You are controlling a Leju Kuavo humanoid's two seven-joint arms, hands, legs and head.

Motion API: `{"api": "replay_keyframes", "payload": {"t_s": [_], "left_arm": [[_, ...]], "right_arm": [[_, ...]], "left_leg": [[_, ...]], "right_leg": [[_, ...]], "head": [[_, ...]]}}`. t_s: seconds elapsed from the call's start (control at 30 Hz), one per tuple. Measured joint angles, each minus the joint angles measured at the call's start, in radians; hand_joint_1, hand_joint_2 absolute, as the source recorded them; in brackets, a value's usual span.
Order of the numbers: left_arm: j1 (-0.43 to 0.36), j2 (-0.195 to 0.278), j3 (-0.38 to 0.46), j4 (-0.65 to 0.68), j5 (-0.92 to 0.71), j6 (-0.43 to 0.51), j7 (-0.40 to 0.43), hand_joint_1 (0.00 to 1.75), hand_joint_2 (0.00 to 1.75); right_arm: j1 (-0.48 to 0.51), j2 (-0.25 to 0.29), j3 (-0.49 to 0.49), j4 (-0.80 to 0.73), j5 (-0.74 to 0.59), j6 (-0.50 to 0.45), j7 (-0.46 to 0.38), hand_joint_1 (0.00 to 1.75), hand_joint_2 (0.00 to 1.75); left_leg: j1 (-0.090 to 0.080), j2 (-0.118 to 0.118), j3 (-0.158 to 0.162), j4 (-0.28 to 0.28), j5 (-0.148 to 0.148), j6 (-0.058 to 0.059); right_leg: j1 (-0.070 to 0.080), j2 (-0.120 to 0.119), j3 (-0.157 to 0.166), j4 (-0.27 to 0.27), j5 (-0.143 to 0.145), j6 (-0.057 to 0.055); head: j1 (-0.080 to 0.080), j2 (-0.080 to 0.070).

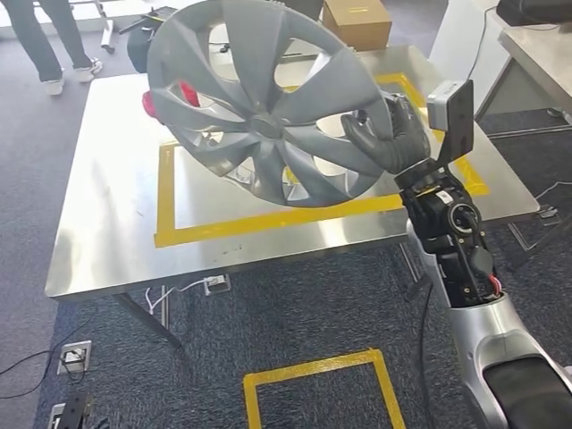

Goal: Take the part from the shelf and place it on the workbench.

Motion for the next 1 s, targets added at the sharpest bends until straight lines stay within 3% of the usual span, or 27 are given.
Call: {"api": "replay_keyframes", "payload": {"t_s": [0.13, 0.2, 0.27, 0.3, 0.33, 0.37, 0.43, 0.5, 0.63, 0.7, 0.77, 0.8, 0.83, 0.87, 0.9, 0.93, 1.0], "left_arm": [[0.0, 0.0, 0.0, 0.0, 0.0, 0.0, 0.0, 0.0, 1.75], [-0.001, 0.002, 0.0, 0.0, 0.0, 0.0, 0.0, 0.0, 1.75], [0.001, 0.002, 0.0, 0.0, 0.0, 0.0, 0.0, 0.0, 1.75], [0.002, 0.002, 0.0, 0.0, 0.0, 0.0, 0.0, 0.0, 1.75], [0.003, 0.002, 0.0, 0.0, 0.0, 0.0, 0.0, 0.0, 1.75], [0.003, 0.002, 0.0, 0.0, 0.0, 0.0, 0.0, 0.0, 1.75], [0.003, 0.003, 0.0, 0.0, 0.0, 0.0, 0.0, 0.0, 1.75], [0.002, 0.004, 0.0, 0.0, 0.0, 0.0, 0.0, 0.0, 1.75], [0.001, 0.002, 0.0, 0.0, 0.0, 0.0, 0.0, 0.0, 1.75], [-0.001, 0.002, 0.0, 0.0, 0.0, 0.0, 0.0, 0.0, 1.75], [-0.001, 0.002, 0.0, 0.0, 0.0, 0.0, 0.0, 0.0, 1.75], [0.0, 0.001, 0.0, 0.0, 0.0, 0.0, 0.0, 0.0, 1.75], [0.001, 0.0, 0.0, 0.0, 0.0, 0.0, 0.0, 0.0, 1.75], [0.001, 0.0, 0.0, 0.0, 0.0, 0.0, 0.0, 0.0, 1.75], [0.001, -0.001, 0.0, 0.0, 0.0, 0.0, 0.0, 0.0, 1.75], [0.001, -0.001, 0.0, 0.0, 0.0, 0.0, 0.0, 0.0, 1.75], [0.001, -0.002, 0.0, 0.0, 0.0, 0.0, 0.0, 0.0, 1.75]], "right_arm": [[0.001, 0.0, 0.0, -0.005, 0.0, 0.0, 0.001, 1.75, 1.75], [0.0, 0.0, -0.001, -0.007, 0.0, 0.0, 0.002, 1.75, 1.75], [0.001, 0.0, -0.001, -0.009, 0.0, 0.0, 0.002, 1.75, 1.75], [0.002, 0.0, -0.002, -0.009, 0.0, 0.0, 0.002, 1.75, 1.75], [0.003, 0.0, -0.001, -0.009, 0.0, 0.0, 0.003, 1.75, 1.75], [0.004, 0.0, -0.001, -0.009, 0.0, 0.0, 0.003, 1.75, 1.75], [0.004, 0.0, -0.001, -0.01, 0.0, 0.001, 0.003, 1.75, 1.75], [0.003, 0.0, -0.002, -0.012, 0.0, 0.001, 0.003, 1.75, 1.75], [0.004, 0.0, -0.003, -0.013, 0.0, 0.001, 0.003, 1.75, 1.75], [0.003, 0.0, -0.004, -0.013, 0.0, 0.001, 0.003, 1.75, 1.75], [0.004, 0.0, -0.004, -0.013, 0.0, 0.001, 0.003, 1.75, 1.75], [0.005, 0.0, -0.004, -0.013, 0.001, 0.001, 0.004, 1.75, 1.75], [0.007, 0.0, -0.004, -0.013, 0.001, 0.001, 0.005, 1.75, 1.75], [0.009, 0.0, -0.004, -0.013, 0.002, 0.0, 0.006, 1.75, 1.75], [0.01, 0.0, -0.004, -0.013, 0.004, 0.0, 0.007, 1.75, 1.75], [0.01, 0.0, -0.004, -0.013, 0.005, -0.001, 0.008, 1.75, 1.75], [0.007, 0.0, -0.005, -0.013, 0.008, 0.0, 0.008, 1.75, 1.75]], "left_leg": [[-0.001, 0.004, -0.01, 0.016, -0.01, -0.016], [0.002, 0.001, -0.049, 0.098, -0.058, -0.029], [0.007, 0.0, -0.119, 0.24, -0.116, -0.039], [0.011, 0.0, -0.146, 0.289, -0.128, -0.043], [0.014, 0.0, -0.156, 0.303, -0.121, -0.045], [0.017, 0.0, -0.145, 0.274, -0.097, -0.046], [0.022, -0.003, -0.078, 0.13, -0.028, -0.049], [0.021, -0.01, -0.025, 0.023, 0.007, -0.045], [0.017, -0.009, -0.015, 0.002, 0.007, -0.019], [0.018, -0.006, -0.011, -0.002, 0.008, -0.006], [0.014, -0.005, -0.011, -0.002, 0.007, 0.002], [0.012, -0.004, -0.01, -0.001, 0.006, 0.004], [0.009, -0.004, -0.009, -0.001, 0.005, 0.005], [0.007, -0.004, -0.007, -0.001, 0.004, 0.006], [0.006, -0.004, -0.004, -0.001, 0.002, 0.005], [0.004, -0.003, 0.001, -0.001, 0.0, 0.005], [0.001, -0.001, 0.004, 0.0, -0.003, 0.0]], "right_leg": [[-0.003, 0.007, 0.011, -0.02, 0.002, -0.019], [-0.008, 0.008, 0.015, -0.026, 0.005, -0.026], [-0.009, 0.011, 0.014, -0.027, 0.006, -0.029], [-0.01, 0.013, 0.014, -0.026, 0.006, -0.03], [-0.011, 0.015, 0.015, -0.026, 0.005, -0.03], [-0.012, 0.019, 0.015, -0.025, 0.004, -0.029], [-0.016, 0.025, 0.015, -0.022, 0.001, -0.022], [-0.015, 0.032, 0.013, -0.02, -0.002, -0.011], [-0.017, 0.035, 0.009, -0.016, -0.011, 0.012], [-0.017, 0.026, -0.024, 0.057, -0.057, 0.018], [-0.016, 0.018, -0.089, 0.204, -0.123, 0.018], [-0.016, 0.018, -0.118, 0.266, -0.143, 0.018], [-0.015, 0.018, -0.133, 0.295, -0.144, 0.016], [-0.015, 0.017, -0.129, 0.283, -0.127, 0.013], [-0.014, 0.016, -0.105, 0.229, -0.093, 0.008], [-0.011, 0.012, -0.07, 0.154, -0.053, 0.002], [-0.003, 0.0, -0.008, 0.025, -0.008, -0.009]], "head": [[-0.006, 0.0], [-0.016, 0.0], [-0.027, 0.0], [-0.032, 0.0], [-0.035, 0.0], [-0.037, 0.0], [-0.04, 0.0], [-0.044, 0.0], [-0.041, 0.0], [-0.032, 0.0], [-0.019, 0.0], [-0.014, 0.0], [-0.01, 0.0], [-0.007, 0.0], [-0.003, 0.0], [0.002, 0.0], [0.006, 0.0]]}}
